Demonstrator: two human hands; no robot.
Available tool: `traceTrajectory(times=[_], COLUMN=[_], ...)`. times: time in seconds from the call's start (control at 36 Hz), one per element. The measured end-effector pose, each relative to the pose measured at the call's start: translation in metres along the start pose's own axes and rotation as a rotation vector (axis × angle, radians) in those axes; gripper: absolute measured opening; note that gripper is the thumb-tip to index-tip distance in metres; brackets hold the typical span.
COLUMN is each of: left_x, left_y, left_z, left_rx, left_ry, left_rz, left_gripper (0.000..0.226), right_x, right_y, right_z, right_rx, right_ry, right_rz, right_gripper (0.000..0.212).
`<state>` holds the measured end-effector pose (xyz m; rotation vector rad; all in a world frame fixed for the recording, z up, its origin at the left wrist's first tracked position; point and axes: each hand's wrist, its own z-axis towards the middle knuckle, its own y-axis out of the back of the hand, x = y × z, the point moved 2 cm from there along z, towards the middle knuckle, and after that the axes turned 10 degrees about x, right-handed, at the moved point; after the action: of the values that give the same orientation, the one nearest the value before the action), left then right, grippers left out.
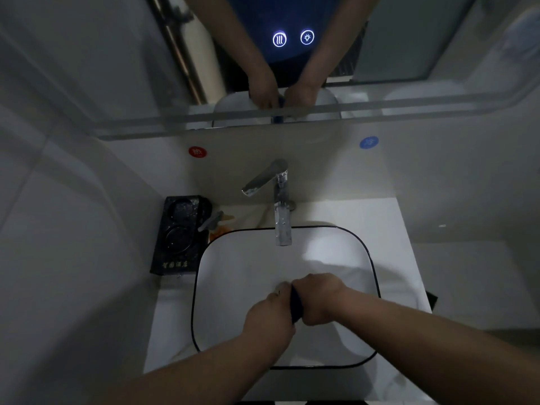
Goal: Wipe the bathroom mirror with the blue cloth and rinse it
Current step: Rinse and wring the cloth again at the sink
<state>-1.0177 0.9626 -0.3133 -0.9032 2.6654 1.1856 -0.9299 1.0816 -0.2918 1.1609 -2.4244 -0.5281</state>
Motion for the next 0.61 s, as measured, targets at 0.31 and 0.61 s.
traceTrajectory(times=[0.31, 0.61], left_x=[-0.004, 0.005], left_y=[0.015, 0.045], left_z=[0.003, -0.019], left_rx=[0.24, 0.8], left_ry=[-0.074, 0.138], left_rz=[-0.299, -1.271], left_gripper=[0.07, 0.028], right_x=[-0.03, -0.004], right_y=[-0.021, -0.067], right_z=[0.014, -0.016], right_rx=[0.194, -0.729], right_ry=[-0.015, 0.202], right_rz=[0.518, 0.296], right_gripper=[0.053, 0.097])
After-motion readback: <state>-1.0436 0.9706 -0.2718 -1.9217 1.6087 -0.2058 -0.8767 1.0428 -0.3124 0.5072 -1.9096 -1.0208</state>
